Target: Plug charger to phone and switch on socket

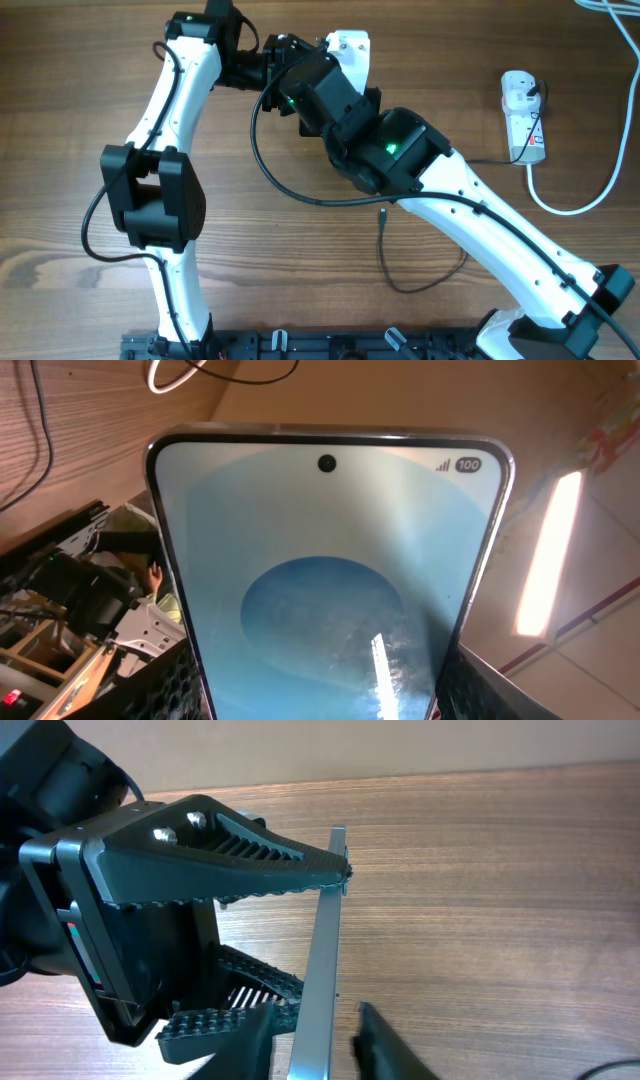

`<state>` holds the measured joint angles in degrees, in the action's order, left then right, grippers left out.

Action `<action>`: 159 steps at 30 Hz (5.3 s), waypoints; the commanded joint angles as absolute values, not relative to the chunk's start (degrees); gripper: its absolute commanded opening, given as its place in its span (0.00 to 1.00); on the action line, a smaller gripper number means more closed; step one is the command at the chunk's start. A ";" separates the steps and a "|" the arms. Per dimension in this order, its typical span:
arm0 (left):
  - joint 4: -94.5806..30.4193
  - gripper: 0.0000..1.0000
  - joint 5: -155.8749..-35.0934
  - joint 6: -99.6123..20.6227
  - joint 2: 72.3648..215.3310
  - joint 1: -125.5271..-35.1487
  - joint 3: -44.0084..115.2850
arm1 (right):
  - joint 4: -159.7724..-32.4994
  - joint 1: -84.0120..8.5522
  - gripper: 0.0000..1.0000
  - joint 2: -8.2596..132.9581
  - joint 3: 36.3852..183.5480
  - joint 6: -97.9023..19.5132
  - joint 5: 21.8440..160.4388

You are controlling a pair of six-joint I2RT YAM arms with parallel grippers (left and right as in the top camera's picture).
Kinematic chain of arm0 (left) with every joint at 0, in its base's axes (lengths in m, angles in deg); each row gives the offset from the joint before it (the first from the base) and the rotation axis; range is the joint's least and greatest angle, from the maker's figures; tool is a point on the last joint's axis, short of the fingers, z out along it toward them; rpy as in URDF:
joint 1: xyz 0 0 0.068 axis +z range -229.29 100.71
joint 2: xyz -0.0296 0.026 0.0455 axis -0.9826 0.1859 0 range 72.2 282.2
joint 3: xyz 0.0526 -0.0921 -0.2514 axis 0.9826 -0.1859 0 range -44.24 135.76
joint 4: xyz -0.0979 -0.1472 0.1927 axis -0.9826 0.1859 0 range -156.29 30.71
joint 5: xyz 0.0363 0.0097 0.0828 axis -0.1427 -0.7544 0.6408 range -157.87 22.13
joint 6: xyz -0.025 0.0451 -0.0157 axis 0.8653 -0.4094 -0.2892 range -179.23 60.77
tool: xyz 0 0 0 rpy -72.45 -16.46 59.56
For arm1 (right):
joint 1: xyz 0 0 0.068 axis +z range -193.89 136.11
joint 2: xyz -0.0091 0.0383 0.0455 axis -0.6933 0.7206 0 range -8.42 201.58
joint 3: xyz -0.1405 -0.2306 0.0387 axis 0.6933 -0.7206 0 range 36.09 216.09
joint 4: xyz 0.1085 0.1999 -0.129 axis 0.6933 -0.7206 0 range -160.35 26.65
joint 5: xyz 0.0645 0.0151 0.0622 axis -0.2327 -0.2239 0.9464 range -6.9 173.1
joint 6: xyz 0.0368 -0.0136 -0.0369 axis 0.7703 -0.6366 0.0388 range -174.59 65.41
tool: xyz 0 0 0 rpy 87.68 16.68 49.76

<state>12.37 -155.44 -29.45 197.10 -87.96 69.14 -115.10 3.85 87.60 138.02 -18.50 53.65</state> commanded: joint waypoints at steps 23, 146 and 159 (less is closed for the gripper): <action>12.43 1.00 -158.21 -28.75 194.96 -88.02 70.43 | -111.58 3.66 0.04 87.41 138.83 5.42 54.02; 10.68 0.04 -114.26 -48.97 194.96 -84.55 70.41 | -120.82 -8.04 1.00 81.18 124.25 -15.52 75.90; 10.44 0.04 -119.61 -48.95 194.96 -84.55 70.41 | -120.85 -8.04 1.00 81.18 124.25 -15.52 75.90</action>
<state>10.62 -113.84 -47.90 197.10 -84.81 69.30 -121.09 -7.95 80.63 124.45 -14.89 75.59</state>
